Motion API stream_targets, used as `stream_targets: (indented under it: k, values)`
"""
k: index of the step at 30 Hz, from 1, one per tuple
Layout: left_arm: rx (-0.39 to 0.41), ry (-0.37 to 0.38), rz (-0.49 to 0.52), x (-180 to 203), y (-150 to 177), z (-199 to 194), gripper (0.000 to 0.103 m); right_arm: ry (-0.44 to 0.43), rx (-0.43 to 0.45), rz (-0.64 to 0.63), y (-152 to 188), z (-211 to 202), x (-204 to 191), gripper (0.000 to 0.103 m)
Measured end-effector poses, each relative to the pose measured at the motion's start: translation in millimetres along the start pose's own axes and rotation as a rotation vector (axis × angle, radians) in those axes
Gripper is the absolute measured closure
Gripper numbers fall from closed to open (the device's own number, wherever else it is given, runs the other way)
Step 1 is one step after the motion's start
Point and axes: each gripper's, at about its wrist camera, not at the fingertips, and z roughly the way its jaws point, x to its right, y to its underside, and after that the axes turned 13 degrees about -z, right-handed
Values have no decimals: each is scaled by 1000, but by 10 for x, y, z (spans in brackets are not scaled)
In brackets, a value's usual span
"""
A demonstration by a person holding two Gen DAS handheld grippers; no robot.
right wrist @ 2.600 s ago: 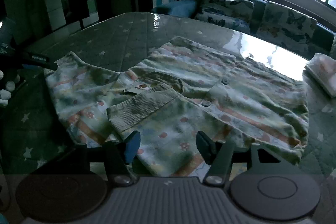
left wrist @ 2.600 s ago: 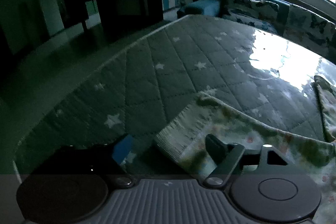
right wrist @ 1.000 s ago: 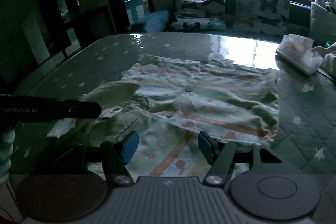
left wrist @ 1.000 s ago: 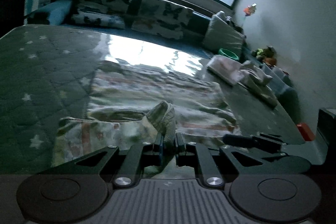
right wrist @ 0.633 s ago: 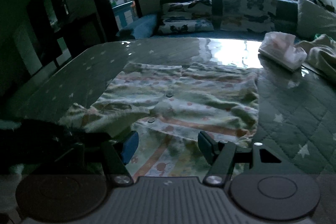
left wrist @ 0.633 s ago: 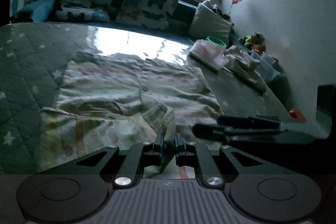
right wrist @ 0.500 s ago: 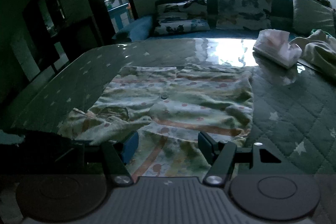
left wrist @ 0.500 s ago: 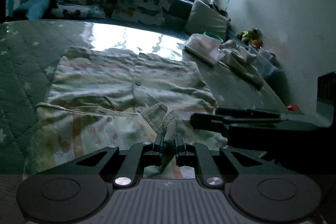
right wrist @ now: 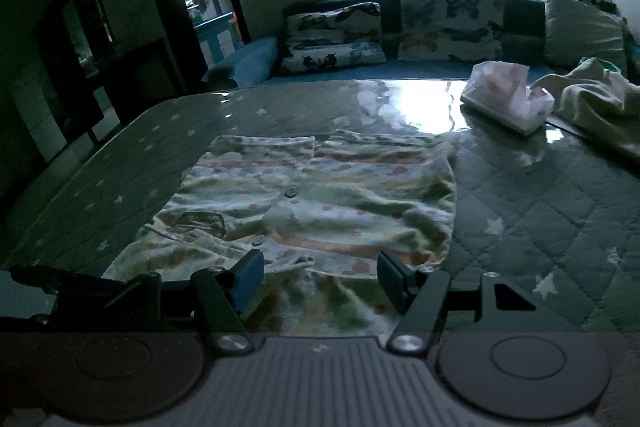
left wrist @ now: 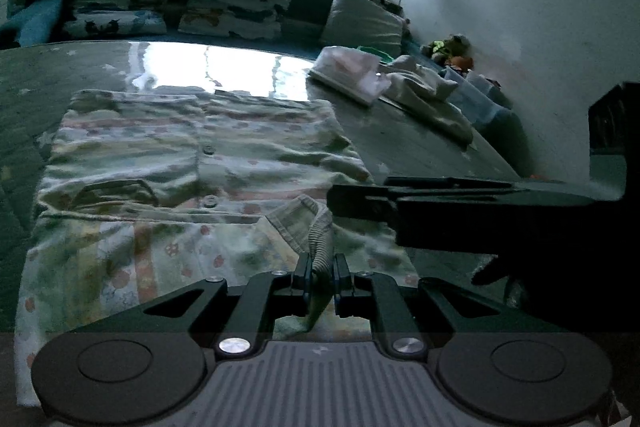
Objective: Fold clothes
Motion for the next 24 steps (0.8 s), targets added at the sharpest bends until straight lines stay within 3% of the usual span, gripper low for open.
stream_targets:
  k: [18,24]
  values:
    - [-29,24,32,165,93,259,91,42,6,-3,16,-39,95,39]
    - [-53,13,27,113,134,284,82,39,-7,-4,51,-11,90,39]
